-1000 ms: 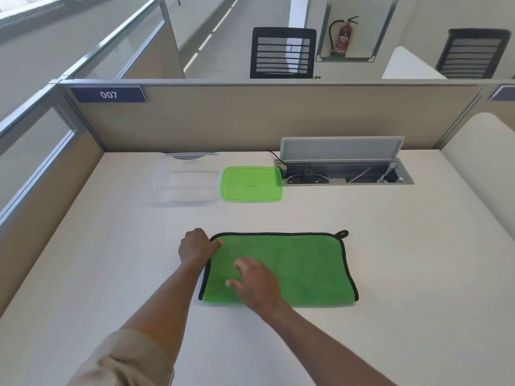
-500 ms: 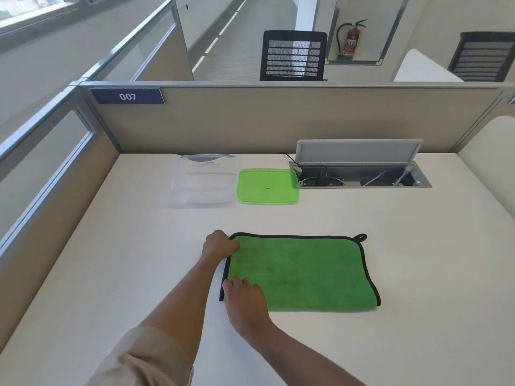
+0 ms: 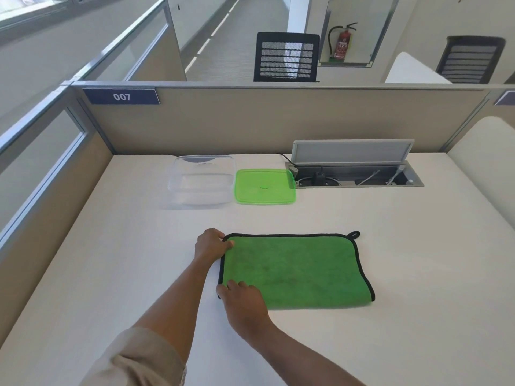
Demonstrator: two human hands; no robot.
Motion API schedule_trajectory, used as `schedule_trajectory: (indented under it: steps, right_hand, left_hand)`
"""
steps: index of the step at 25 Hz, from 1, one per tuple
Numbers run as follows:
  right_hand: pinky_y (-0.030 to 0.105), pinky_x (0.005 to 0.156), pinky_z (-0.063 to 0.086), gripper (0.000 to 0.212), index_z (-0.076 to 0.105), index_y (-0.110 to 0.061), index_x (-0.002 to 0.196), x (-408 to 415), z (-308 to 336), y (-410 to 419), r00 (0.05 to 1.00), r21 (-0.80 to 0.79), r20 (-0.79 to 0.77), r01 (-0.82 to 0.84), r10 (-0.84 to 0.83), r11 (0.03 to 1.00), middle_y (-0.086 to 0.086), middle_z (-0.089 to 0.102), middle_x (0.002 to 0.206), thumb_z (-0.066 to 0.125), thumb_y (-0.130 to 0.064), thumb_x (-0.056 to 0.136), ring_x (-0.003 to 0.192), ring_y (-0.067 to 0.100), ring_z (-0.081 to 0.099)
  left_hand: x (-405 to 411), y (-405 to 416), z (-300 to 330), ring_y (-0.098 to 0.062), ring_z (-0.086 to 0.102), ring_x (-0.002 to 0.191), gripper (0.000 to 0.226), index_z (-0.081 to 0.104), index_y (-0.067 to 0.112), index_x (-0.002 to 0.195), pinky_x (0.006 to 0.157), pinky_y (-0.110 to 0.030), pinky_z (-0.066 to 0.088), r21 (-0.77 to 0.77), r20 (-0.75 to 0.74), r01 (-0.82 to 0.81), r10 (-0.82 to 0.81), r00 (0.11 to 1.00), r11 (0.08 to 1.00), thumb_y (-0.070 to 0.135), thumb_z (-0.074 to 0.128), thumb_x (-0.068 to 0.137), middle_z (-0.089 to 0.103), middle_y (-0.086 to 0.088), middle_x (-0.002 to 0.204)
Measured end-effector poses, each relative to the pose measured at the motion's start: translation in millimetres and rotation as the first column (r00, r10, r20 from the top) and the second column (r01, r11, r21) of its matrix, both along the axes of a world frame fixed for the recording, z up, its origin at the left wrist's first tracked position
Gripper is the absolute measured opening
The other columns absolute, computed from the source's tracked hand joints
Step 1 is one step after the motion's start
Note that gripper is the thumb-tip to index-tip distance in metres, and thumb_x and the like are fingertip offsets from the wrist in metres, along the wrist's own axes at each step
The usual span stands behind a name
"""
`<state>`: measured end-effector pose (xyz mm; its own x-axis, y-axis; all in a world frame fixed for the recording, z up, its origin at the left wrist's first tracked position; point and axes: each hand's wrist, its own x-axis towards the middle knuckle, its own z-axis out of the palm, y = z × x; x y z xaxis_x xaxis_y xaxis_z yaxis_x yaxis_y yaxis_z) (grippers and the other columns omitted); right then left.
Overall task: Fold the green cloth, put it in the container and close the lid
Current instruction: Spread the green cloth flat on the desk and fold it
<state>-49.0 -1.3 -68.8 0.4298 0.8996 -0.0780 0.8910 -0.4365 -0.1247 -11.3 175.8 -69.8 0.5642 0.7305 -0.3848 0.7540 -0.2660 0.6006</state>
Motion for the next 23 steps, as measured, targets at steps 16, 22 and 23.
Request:
schedule_trajectory:
  steps: [16,22,23]
  right_hand:
    - [0.03,0.049,0.042,0.013,0.056,-0.018,0.1,19.2,32.5,-30.8,0.907,0.461,-0.347,0.387,-0.239,0.799,-0.002,0.066,0.073,0.055,-0.02,0.087,0.06,0.022,0.062]
    - [0.034,0.061,0.051,0.019,0.056,-0.02,0.101,29.0,39.1,-68.3,0.815,0.527,-0.525,0.537,-0.244,0.658,-0.006,0.07,0.078,0.049,-0.034,0.09,0.07,0.018,0.066]
    - [0.034,0.062,0.051,0.02,0.056,-0.019,0.101,31.8,39.9,-74.7,0.797,0.534,-0.548,0.566,-0.253,0.628,-0.006,0.07,0.077,0.048,-0.034,0.09,0.071,0.018,0.066]
  left_hand:
    - [35.3,-25.0,59.2,-0.023,0.065,0.081,0.029,0.068,0.021,0.104,0.075,-0.033,0.054,0.044,0.227,0.001,-0.011,0.974,0.999,0.024,0.075,0.076,0.065,0.001,0.075]
    - [61.6,-69.1,77.0,-0.022,0.065,0.084,0.03,0.068,0.019,0.106,0.073,-0.029,0.049,0.081,0.282,0.055,-0.075,0.956,0.995,0.025,0.076,0.077,0.066,-0.002,0.084]
    - [67.2,-77.6,79.1,-0.021,0.063,0.083,0.031,0.068,0.018,0.107,0.071,-0.027,0.046,0.089,0.284,0.061,-0.084,0.955,0.994,0.025,0.076,0.078,0.066,-0.002,0.085]
